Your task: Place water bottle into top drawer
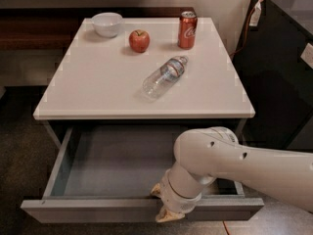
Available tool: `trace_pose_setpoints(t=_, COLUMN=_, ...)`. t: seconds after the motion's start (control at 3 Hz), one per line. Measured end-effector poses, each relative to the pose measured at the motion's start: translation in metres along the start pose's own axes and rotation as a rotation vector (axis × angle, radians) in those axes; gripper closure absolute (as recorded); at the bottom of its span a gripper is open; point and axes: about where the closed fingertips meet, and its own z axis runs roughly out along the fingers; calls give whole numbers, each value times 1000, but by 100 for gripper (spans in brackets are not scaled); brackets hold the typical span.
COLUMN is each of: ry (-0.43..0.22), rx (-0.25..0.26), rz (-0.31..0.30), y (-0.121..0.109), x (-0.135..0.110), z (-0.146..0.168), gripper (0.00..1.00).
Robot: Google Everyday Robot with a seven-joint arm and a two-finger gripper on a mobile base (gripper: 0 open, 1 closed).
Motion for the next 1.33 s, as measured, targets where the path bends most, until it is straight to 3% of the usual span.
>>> trace_pose_setpoints(t=0.33, ry=-3, rx=-6, rz=-13, y=17, x=-6, z=1, gripper=96)
trace_pose_setpoints(t=1.0, ry=-17, rx=-8, rz=-30, y=33, x=-15, z=0, gripper=50)
trace_pose_setpoints(t=1.33, ry=-32, rx=4, rz=-41, y=39, x=-20, z=-5, gripper=19)
